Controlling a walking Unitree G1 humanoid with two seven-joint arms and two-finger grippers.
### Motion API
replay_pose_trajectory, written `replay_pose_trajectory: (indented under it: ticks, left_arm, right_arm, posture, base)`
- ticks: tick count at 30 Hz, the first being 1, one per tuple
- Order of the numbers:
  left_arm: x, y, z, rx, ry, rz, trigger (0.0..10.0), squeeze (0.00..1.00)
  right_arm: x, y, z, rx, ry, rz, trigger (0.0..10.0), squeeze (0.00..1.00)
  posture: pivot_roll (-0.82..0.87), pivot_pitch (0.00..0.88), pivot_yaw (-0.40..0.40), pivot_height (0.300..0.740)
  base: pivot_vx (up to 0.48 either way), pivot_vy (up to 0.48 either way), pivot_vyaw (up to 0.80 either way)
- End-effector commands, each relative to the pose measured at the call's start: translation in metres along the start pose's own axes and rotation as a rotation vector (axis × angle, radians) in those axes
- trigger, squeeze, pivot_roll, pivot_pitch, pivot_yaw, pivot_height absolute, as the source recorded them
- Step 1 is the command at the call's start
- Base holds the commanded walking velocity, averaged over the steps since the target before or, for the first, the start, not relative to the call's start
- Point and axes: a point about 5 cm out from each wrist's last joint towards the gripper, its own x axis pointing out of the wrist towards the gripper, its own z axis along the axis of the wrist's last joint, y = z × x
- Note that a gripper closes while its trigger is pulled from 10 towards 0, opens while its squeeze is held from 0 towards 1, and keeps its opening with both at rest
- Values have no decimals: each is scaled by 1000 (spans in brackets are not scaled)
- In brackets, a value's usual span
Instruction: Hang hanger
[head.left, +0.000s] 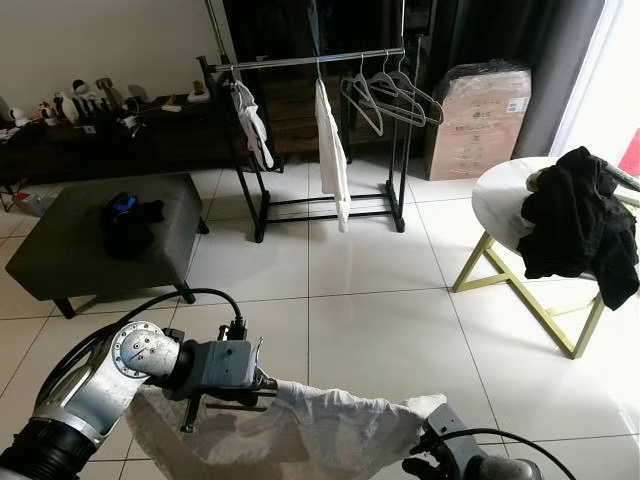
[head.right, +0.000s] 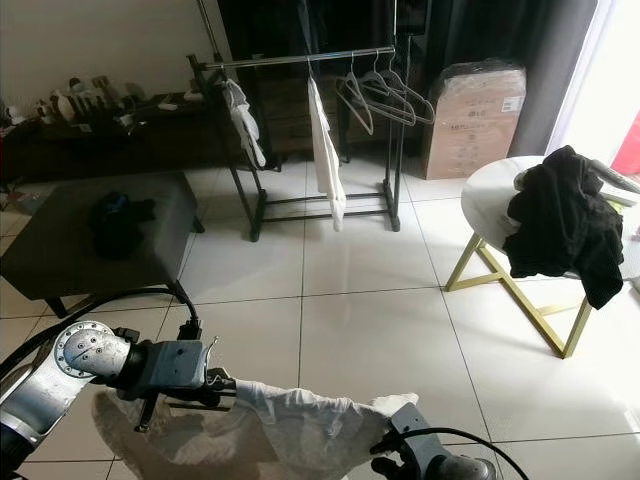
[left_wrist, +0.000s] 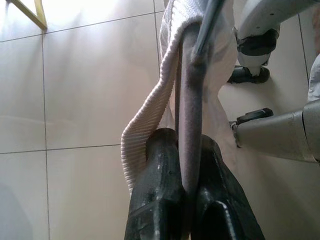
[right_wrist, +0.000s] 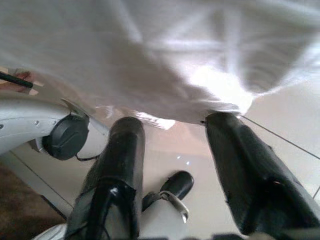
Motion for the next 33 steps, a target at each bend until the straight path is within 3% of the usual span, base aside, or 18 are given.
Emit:
replay_pose_trajectory:
  ticks: [1,10,11,12,13,14,20,22,23,24,30,31,32,33]
  left_arm:
    - [-11,3,-1,0,14,16,10000,0]
    - [-12,2,-1,-8,23,-2,10000,0]
    - [-12,2,0,-8,20,-4,10000,0]
    - [-12,2,0,-8,20,-4,10000,0]
    - [-12,2,0,-7,20,-4,10000,0]
    - [-12,2,0,-6,19,-4,10000,0]
    - [-12,2,1,-4,19,-4,10000,0]
    - [-11,2,2,-1,15,-8,10000,0]
    - [-11,2,4,0,12,-11,10000,0]
    - [-11,2,4,1,12,-13,10000,0]
    - [-9,2,6,3,6,-16,10000,0]
    - [-9,2,6,4,4,-17,10000,0]
    - [-9,2,6,4,4,-17,10000,0]
    - [-8,2,7,4,2,-19,10000,0]
  right_arm:
    - [-5,-11,-1,10,-18,-81,10000,1000]
    - [-18,-31,-7,44,-23,-193,10000,1000]
    - [-19,-31,-7,63,-36,-179,10000,847]
    - [-19,-31,-7,63,-36,-179,10000,847]
    - [-18,-29,-7,76,-41,-152,10000,506]
    - [-17,-26,-7,82,-43,-116,10000,0]
    - [-14,-17,-8,68,-37,-29,10000,0]
    - [-9,-5,-8,44,-25,76,10000,0]
    - [-7,0,-8,36,-23,114,10000,859]
    - [-6,2,-7,37,-28,129,10000,1000]
    - [-3,6,-1,26,-51,153,10000,984]
    - [-3,7,0,21,-51,152,10000,400]
    - [-3,7,0,21,-51,152,10000,400]
    - [-2,9,0,21,-51,157,10000,0]
  posture:
    - [-76,64,103,740]
    - [-79,66,105,740]
    - [-80,67,106,740]
    - [-80,67,106,740]
    - [-80,67,107,740]
    - [-80,67,107,740]
    - [-78,68,107,740]
    - [-74,69,108,740]
    - [-74,70,109,740]
    - [-72,69,110,740]
    - [-72,71,110,740]
    - [-73,71,110,740]
    - [-73,71,110,740]
    - [-73,72,110,740]
  base:
    - [0,0,0]
    - [0,0,0]
    - [0,0,0]
    - [0,0,0]
    - [0,0,0]
    - [0,0,0]
    - [0,0,0]
    - [0,0,0]
    - [0,0,0]
    - [0,0,0]
    - [0,0,0]
    - [0,0,0]
    - [0,0,0]
    - [0,0,0]
